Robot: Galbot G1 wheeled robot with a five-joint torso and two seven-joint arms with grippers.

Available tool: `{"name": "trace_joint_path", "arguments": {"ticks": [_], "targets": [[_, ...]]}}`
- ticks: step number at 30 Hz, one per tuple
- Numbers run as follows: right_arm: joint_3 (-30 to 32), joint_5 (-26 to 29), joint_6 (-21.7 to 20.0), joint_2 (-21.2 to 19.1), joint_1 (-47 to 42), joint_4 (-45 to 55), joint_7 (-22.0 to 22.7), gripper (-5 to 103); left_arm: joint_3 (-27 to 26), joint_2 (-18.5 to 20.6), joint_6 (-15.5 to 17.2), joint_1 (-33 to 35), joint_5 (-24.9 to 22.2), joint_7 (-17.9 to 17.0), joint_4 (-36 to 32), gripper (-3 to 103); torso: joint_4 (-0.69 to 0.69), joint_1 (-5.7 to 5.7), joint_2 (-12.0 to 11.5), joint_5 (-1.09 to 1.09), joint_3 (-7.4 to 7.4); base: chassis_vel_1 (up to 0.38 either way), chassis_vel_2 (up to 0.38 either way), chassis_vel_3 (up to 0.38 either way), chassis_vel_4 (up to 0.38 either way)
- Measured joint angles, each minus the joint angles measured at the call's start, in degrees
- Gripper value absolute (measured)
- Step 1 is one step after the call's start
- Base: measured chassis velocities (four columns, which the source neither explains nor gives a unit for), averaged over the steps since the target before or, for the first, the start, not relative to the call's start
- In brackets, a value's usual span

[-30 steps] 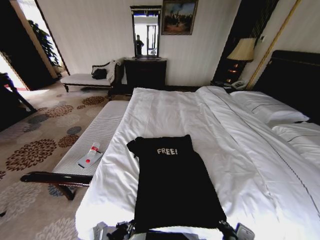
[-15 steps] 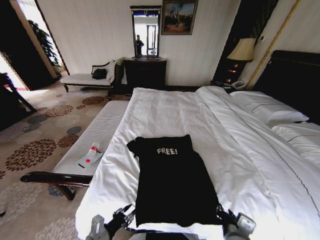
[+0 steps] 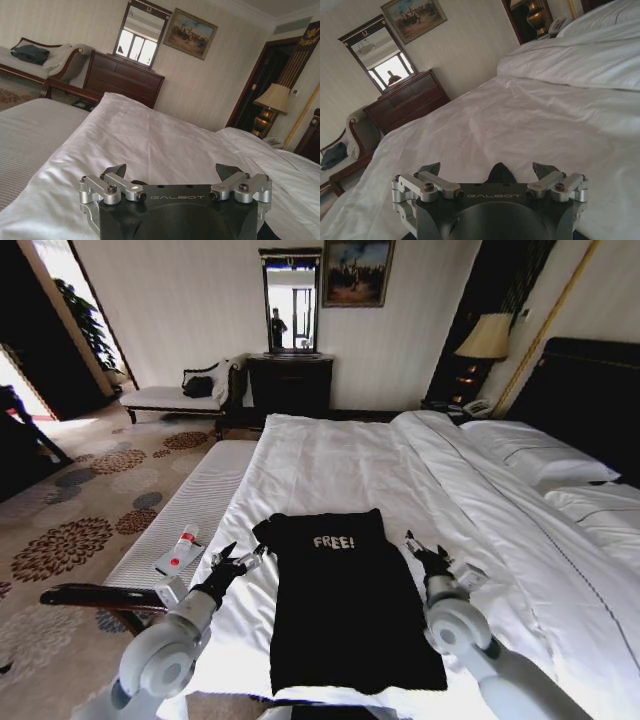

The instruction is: Fold the clothes on the bed.

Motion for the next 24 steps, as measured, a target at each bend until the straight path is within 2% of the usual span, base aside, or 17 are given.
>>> {"name": "trace_joint_path", "arguments": {"ticks": [1,2,4,6,9,14,20,24], "targets": [[-0.8,3.1,-0.7,0.8,2.2,-0.2,0.8,100,-0.6,0.2,0.2,-0.7,-0.9,-0.4,-0.3,100,-0.01,0.00,0.0,-0.01,0.00,0.000,0.000,0.000,0.000],[-0.8,3.1,-0.7,0.8,2.2,-0.2,0.8,100,-0.6,0.2,0.2,-0.7,-0.9,-0.4,-0.3,100,-0.01,0.00,0.0,-0.01,0.00,0.000,0.000,0.000,0.000],[-2.4,6.7,-2.2,2.2,5.3,-1.4,2.5,100,-2.2,1.0,0.5,-2.6,-4.9,-1.2,-0.9,100,-0.07,0.00,0.0,-0.02,-0.01,0.000,0.000,0.000,0.000],[-4.2,7.5,-3.0,2.8,7.2,-3.7,2.9,100,-3.1,1.8,0.6,-4.5,-9.5,-2.1,-1.2,100,-0.08,0.00,0.0,0.00,-0.01,0.000,0.000,0.000,0.000],[-6.2,8.6,-3.7,3.4,9.2,-7.2,3.2,100,-2.9,2.6,0.1,-7.4,-12.0,-3.7,-0.6,100,-0.08,-0.01,0.0,0.01,-0.01,0.000,0.000,0.000,0.000],[-8.7,12.4,-4.4,6.1,12.3,-12.7,5.4,100,-1.9,2.9,0.0,-11.2,-12.8,-5.1,0.7,100,-0.05,-0.01,0.0,0.00,-0.01,0.000,0.000,0.000,0.000],[-9.4,13.3,-4.4,8.9,14.2,-16.2,6.7,100,-2.4,2.1,0.9,-10.6,-12.5,-5.5,0.5,100,-0.05,-0.02,0.0,0.00,-0.01,0.000,0.000,0.000,0.000],[-8.5,14.9,-4.4,11.7,15.8,-17.5,7.9,100,-3.4,2.1,2.0,-9.5,-10.5,-5.6,0.7,100,-0.06,-0.02,0.0,0.00,-0.01,0.000,0.000,0.000,0.000]]}}
